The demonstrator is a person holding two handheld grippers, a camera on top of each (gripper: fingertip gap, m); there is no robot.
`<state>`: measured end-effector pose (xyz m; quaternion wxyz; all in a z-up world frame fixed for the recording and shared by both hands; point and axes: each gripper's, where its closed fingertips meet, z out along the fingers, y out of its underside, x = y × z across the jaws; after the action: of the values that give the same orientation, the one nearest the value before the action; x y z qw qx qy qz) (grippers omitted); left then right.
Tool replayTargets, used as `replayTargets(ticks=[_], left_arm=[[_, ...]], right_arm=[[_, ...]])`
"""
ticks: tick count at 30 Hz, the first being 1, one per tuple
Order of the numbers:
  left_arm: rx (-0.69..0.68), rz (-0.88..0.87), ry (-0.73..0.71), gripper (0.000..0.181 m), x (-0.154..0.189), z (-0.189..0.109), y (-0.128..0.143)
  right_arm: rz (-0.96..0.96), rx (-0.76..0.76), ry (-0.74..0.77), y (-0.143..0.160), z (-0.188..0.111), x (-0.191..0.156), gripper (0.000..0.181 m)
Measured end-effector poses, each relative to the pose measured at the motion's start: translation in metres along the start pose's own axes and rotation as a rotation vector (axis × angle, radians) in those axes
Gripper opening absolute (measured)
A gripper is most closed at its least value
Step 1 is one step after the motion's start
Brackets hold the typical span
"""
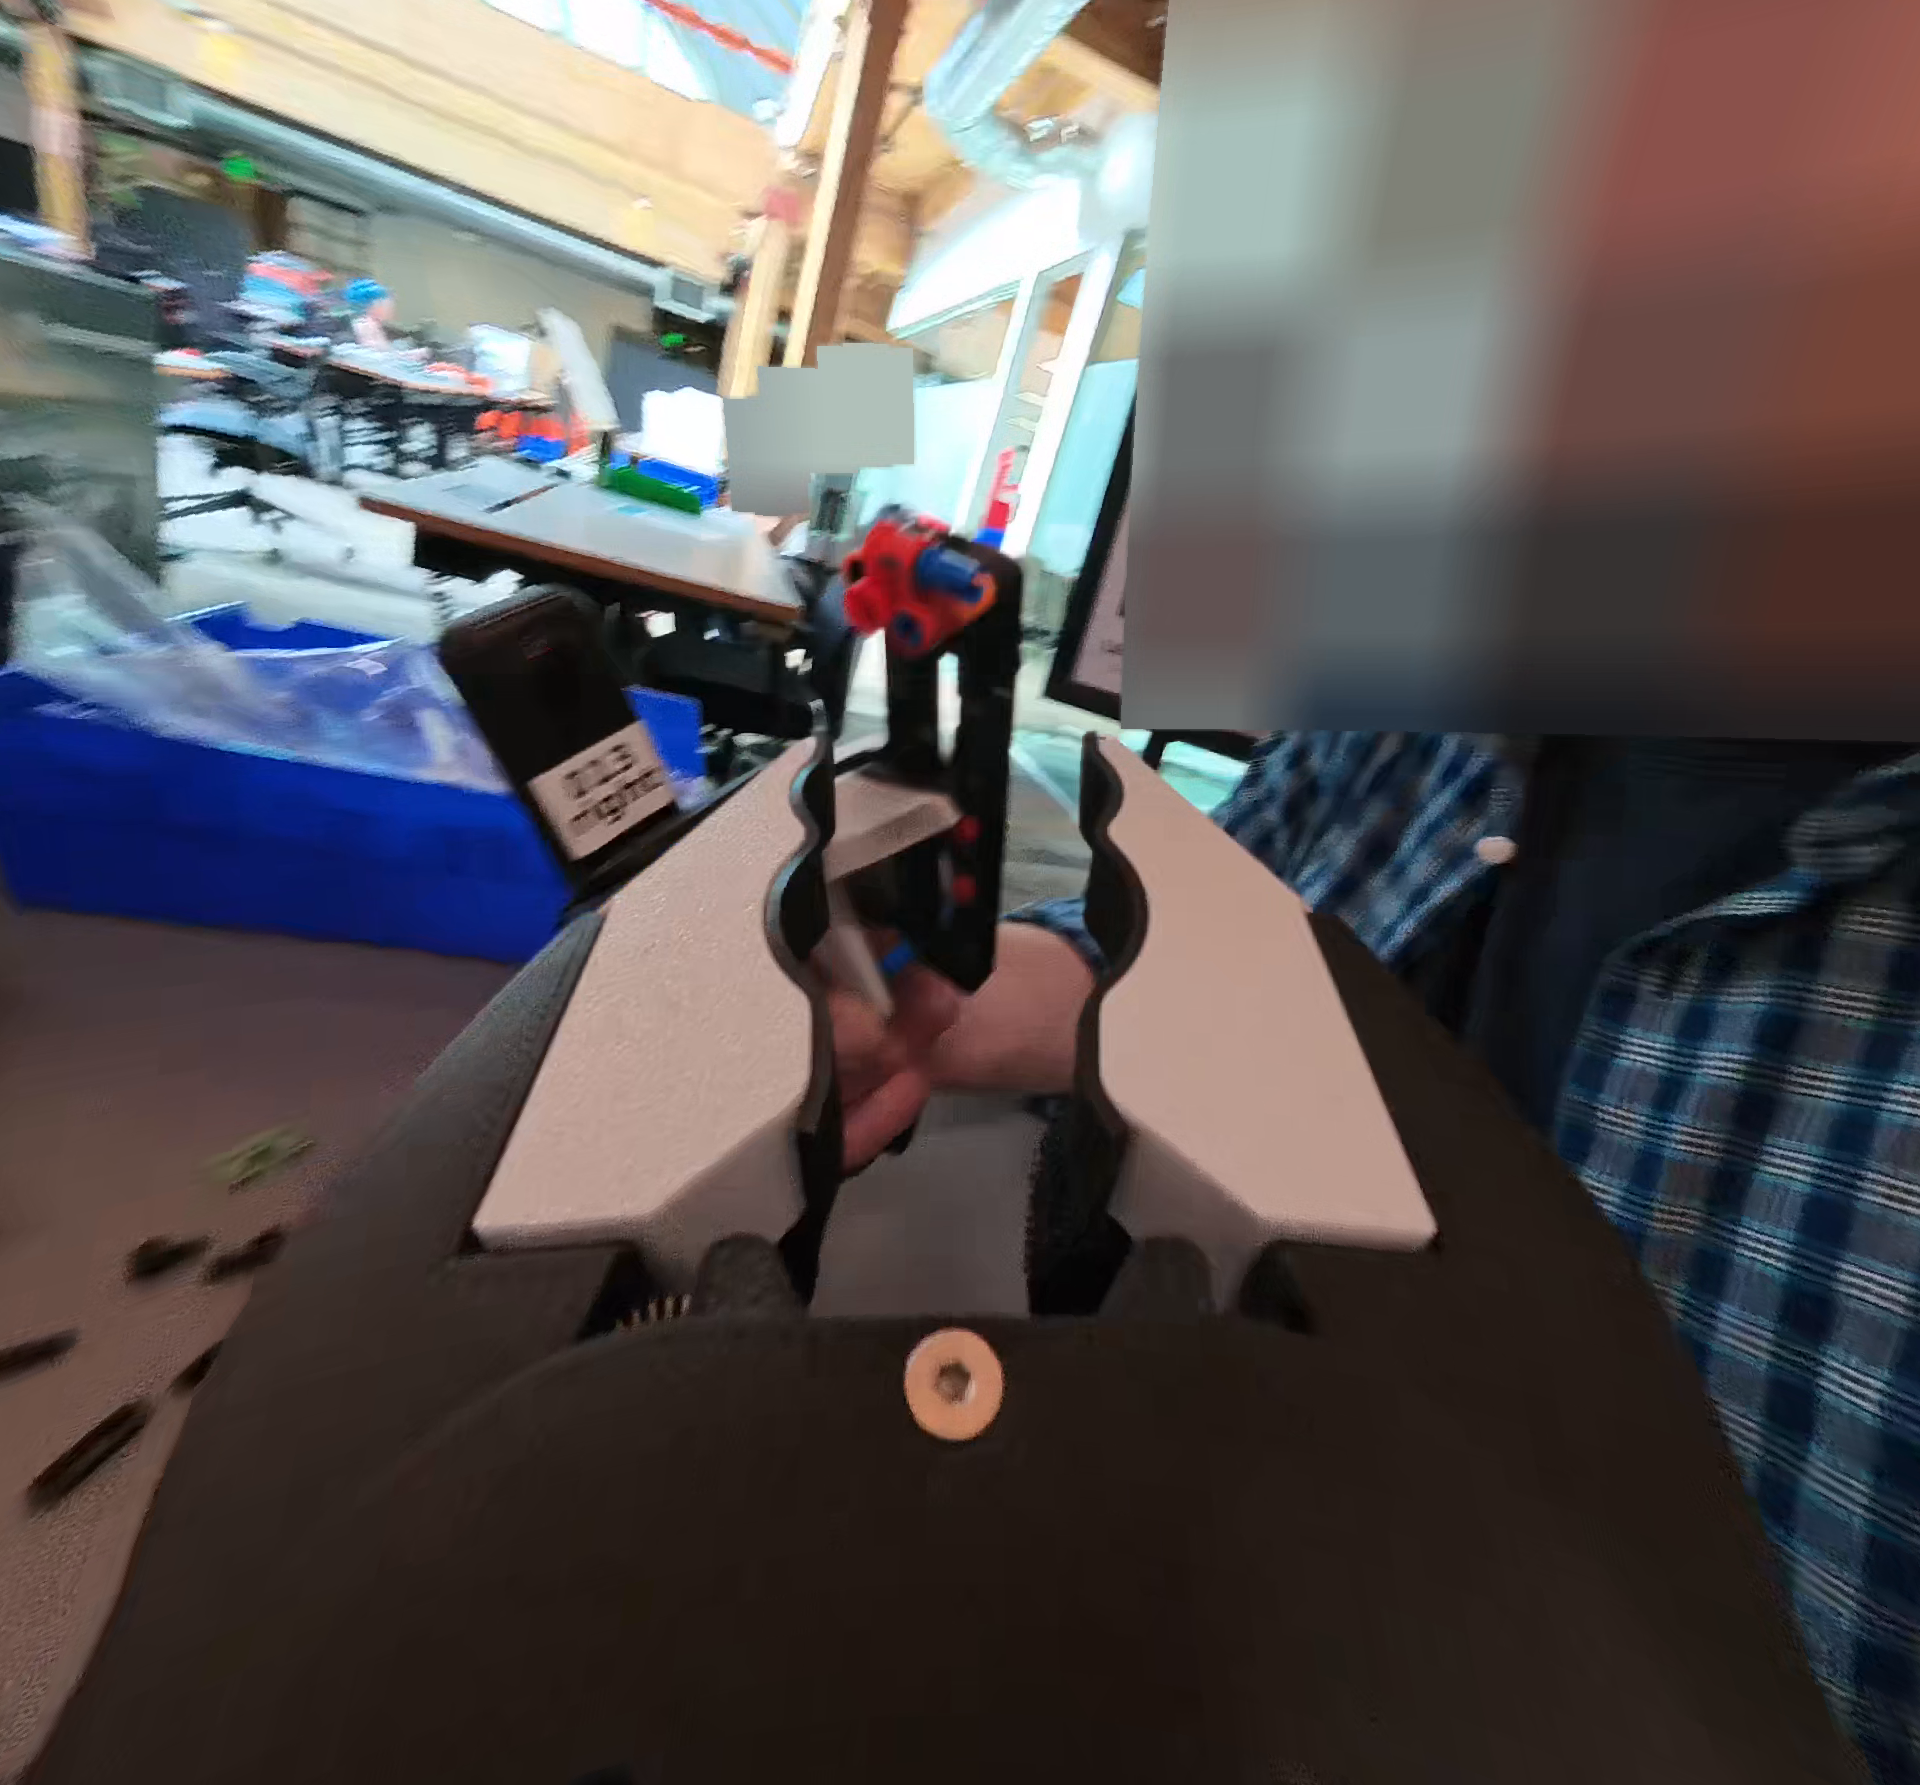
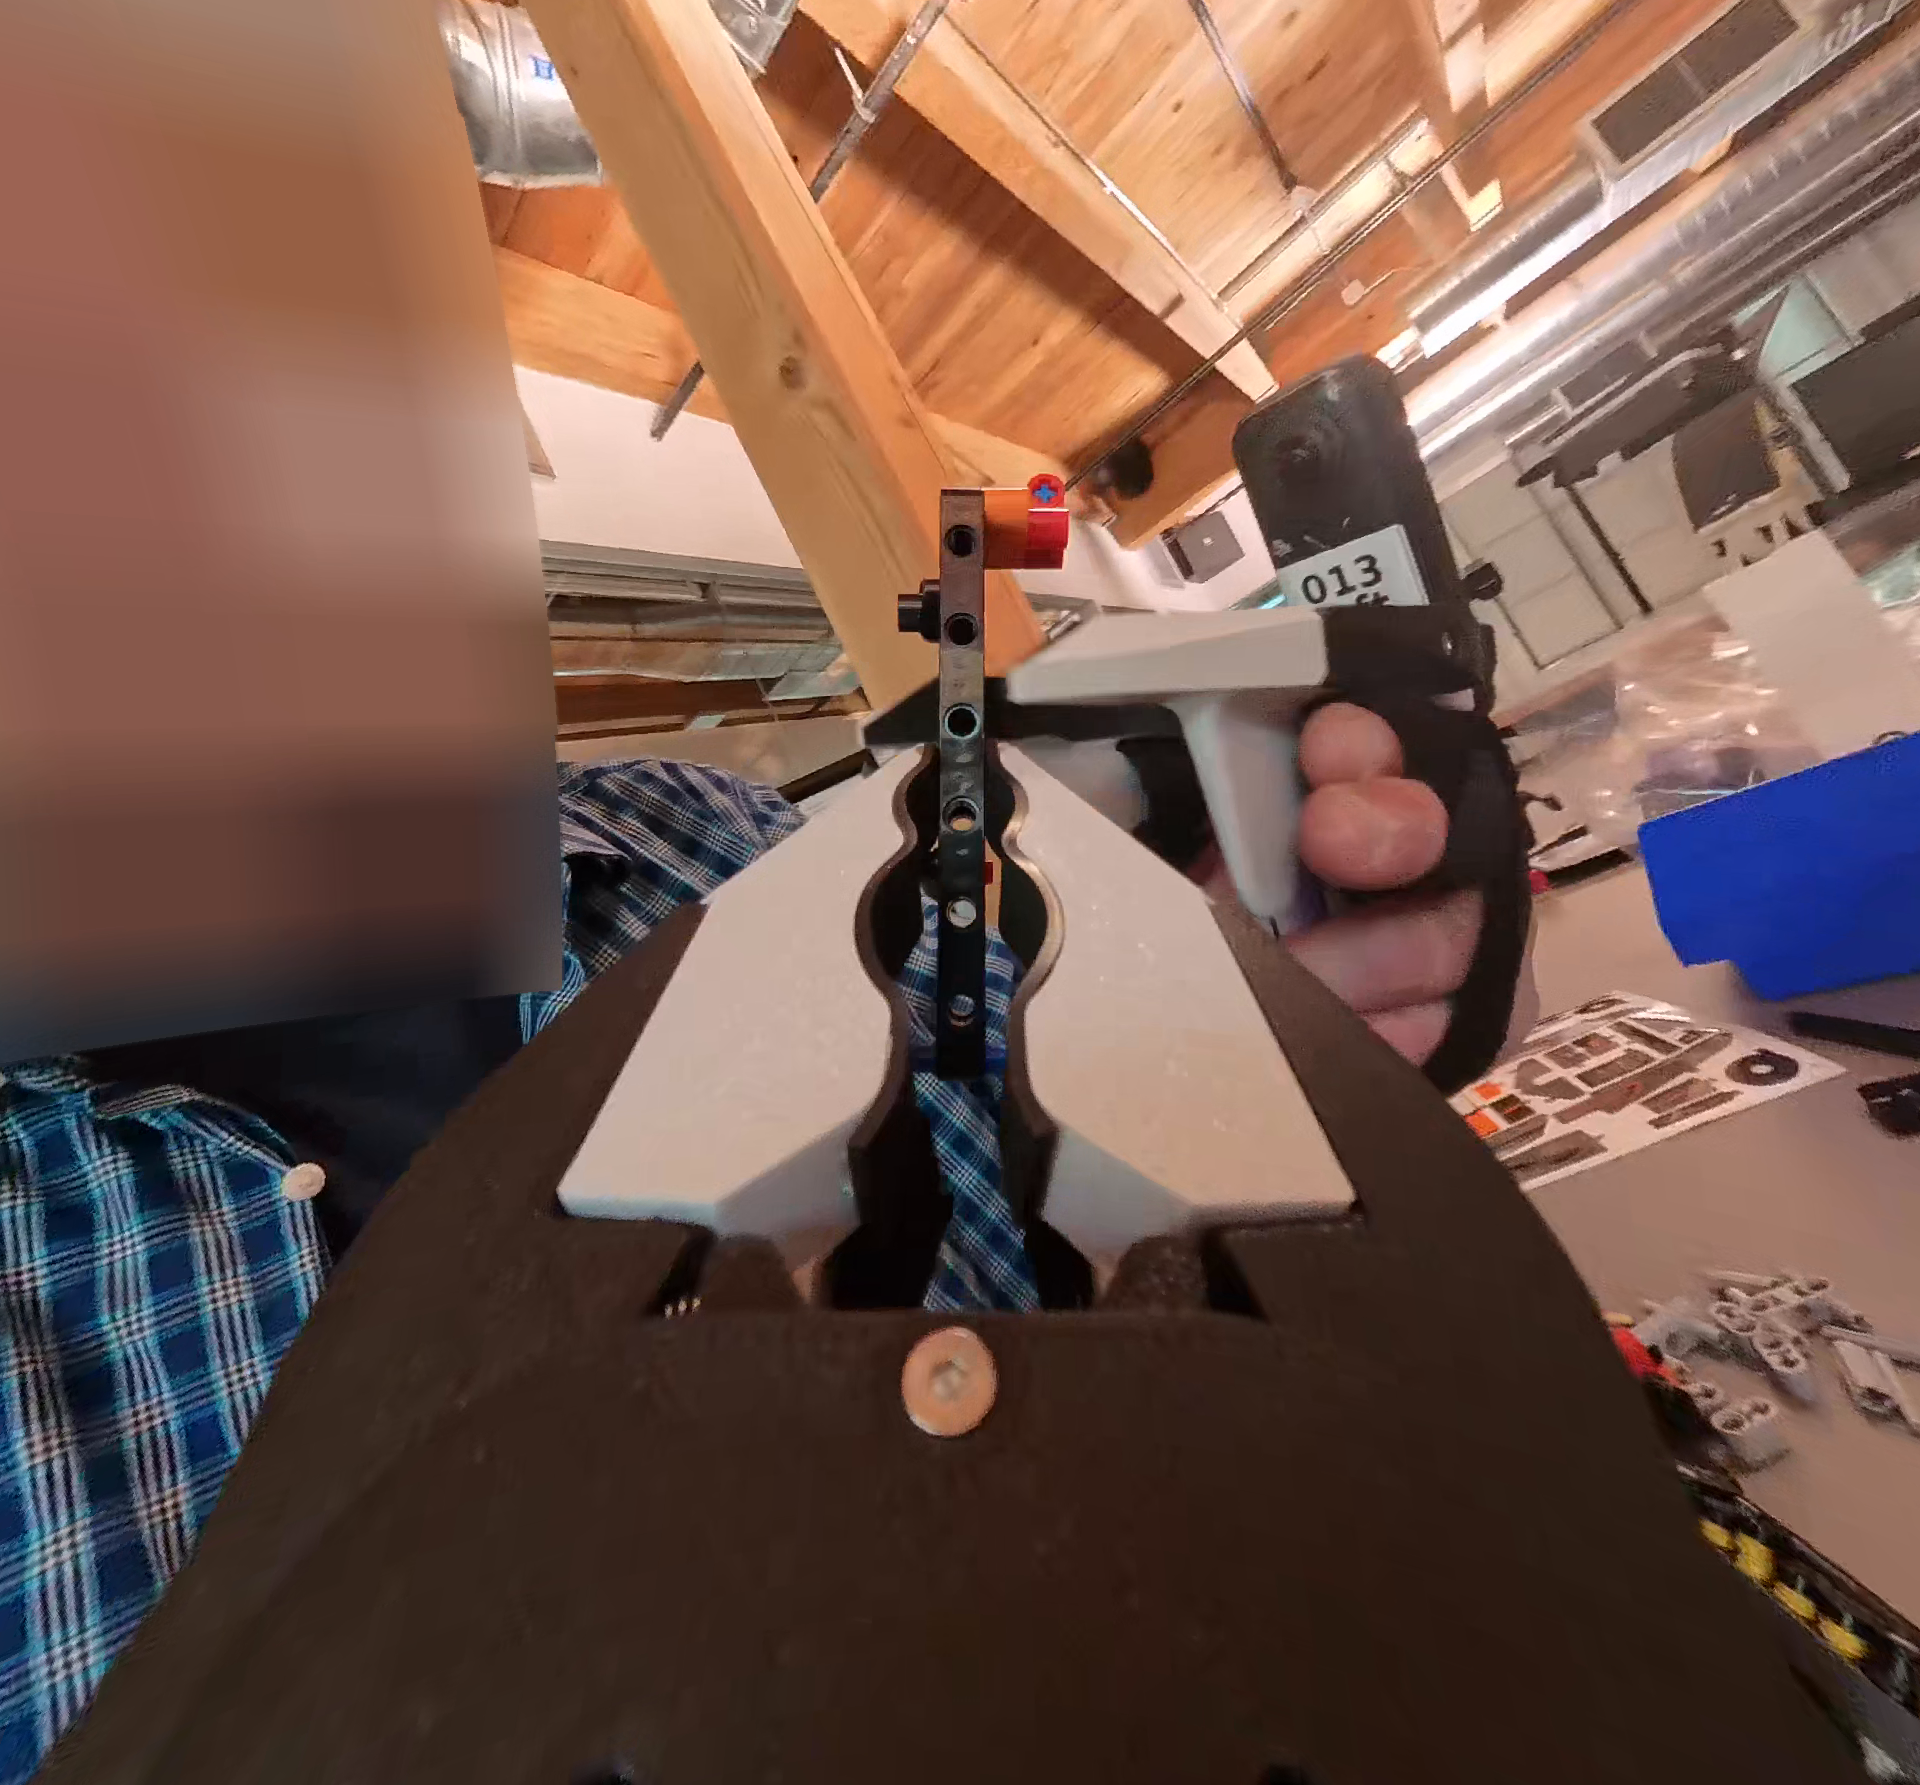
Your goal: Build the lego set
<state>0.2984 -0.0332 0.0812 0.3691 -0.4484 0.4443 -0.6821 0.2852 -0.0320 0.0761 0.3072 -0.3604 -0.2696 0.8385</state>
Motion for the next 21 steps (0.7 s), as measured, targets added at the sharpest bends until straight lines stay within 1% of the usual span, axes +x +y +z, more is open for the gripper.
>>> replayTargets(ticks=[2,5,7,8,9,12,14,15,16,18,19,21], left_arm=[[0.063,0.004,0.067,0.048,0.011,0.000,-0.007],[0.090,-0.006,0.065,0.048,0.010,-0.002,-0.005],[0.113,-0.005,0.044,0.042,0.007,-0.001,-0.004],[0.125,-0.016,0.043,0.037,0.007,-0.001,-0.004],[0.136,-0.028,0.024,0.027,0.003,-0.001,-0.005],[0.172,-0.051,0.012,0.026,-0.001,-0.004,-0.007],[0.202,-0.068,-0.012,0.025,-0.005,-0.007,-0.012],[0.224,-0.075,-0.046,0.025,-0.010,-0.011,-0.017],[0.232,-0.083,-0.107,0.025,-0.019,-0.016,-0.019],[0.243,-0.075,-0.169,0.025,-0.026,-0.022,-0.023],[0.236,-0.074,-0.231,0.025,-0.034,-0.025,-0.022],[0.225,-0.113,-0.323,0.025,-0.046,-0.029,-0.019]], right_arm=[[0.028,0.012,-0.012,0.002,0.000,0.004,0.004],[0.056,-0.002,-0.012,0.008,0.001,0.009,0.004],[0.082,0.000,-0.022,0.011,0.003,0.010,0.004],[0.088,-0.002,-0.027,0.012,0.005,0.011,0.004],[0.091,0.001,-0.021,0.013,0.007,0.012,0.005],[0.099,0.020,0.003,0.010,0.007,0.017,0.006],[0.081,0.047,0.087,0.007,0.004,0.029,0.026],[0.062,0.067,0.126,0.003,0.000,0.032,0.037],[0.019,0.067,0.208,0.000,-0.004,0.039,0.047],[-0.110,0.026,0.363,-0.005,-0.014,0.046,0.047],[-0.153,0.002,0.416,-0.007,-0.017,0.047,0.049],[-0.297,-0.157,0.566,-0.001,-0.021,0.053,0.052]])
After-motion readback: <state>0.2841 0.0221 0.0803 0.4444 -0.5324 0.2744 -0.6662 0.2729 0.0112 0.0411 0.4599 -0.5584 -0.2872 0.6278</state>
